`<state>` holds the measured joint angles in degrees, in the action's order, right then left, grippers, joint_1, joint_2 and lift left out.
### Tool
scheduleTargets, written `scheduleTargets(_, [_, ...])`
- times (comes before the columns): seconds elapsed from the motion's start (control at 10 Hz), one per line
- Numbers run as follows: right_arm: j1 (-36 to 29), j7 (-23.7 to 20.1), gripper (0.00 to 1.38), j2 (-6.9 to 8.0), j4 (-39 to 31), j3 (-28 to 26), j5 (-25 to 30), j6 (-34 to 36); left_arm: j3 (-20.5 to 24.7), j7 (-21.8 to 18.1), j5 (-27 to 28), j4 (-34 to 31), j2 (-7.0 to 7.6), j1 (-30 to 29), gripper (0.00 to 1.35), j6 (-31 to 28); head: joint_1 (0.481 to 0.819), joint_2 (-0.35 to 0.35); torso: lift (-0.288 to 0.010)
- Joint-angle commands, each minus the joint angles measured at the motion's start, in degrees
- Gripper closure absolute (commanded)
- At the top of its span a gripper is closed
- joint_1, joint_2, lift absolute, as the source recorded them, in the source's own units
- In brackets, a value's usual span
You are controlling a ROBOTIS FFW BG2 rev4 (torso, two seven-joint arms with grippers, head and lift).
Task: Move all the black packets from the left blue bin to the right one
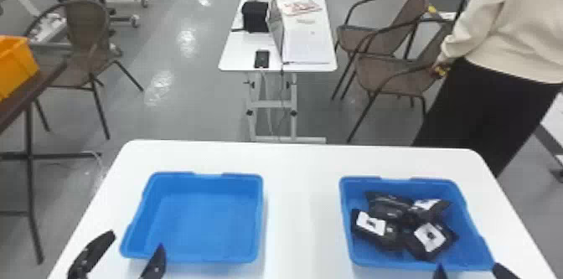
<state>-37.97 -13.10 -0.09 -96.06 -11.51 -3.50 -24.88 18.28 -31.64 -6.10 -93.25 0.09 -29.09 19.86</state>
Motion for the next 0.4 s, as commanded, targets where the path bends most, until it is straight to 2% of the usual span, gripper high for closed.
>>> scheduleTargets(0.0, [0.0,0.0,0.2,0.14,0.0,0.0,-0.01,0.01,0.0,0.0,-0.05,0.0,-0.24,0.0,0.12,0.0,0.695,0.006,0.0])
scheduleTargets(0.3, [0.0,-0.09,0.2,0.14,0.09,0.09,-0.01,0.01,0.0,0.0,-0.05,0.0,-0.24,-0.09,0.12,-0.09,0.695,0.008,0.0])
